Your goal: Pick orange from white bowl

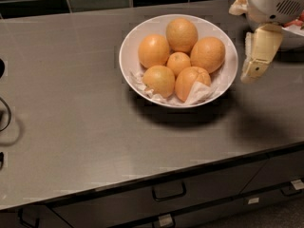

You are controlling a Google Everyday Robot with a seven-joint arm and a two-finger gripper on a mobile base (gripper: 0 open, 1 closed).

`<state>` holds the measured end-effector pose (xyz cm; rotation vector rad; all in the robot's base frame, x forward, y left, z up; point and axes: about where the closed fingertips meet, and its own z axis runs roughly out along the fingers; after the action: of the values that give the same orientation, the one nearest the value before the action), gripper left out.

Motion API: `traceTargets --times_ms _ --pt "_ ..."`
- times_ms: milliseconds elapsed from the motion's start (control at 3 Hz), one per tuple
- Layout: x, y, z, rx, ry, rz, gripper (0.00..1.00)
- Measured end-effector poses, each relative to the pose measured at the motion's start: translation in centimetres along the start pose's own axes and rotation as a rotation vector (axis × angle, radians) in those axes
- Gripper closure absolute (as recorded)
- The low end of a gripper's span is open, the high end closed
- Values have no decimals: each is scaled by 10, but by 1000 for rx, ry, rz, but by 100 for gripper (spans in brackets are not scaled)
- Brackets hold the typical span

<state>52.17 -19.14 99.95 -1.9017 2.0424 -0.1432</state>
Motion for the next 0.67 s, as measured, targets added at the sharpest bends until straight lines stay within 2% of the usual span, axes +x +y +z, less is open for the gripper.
traceTargets --times_ms 333,667 --pt "0 0 0 0 0 0 0" --pt "-5 -11 3 9 -12 -22 0"
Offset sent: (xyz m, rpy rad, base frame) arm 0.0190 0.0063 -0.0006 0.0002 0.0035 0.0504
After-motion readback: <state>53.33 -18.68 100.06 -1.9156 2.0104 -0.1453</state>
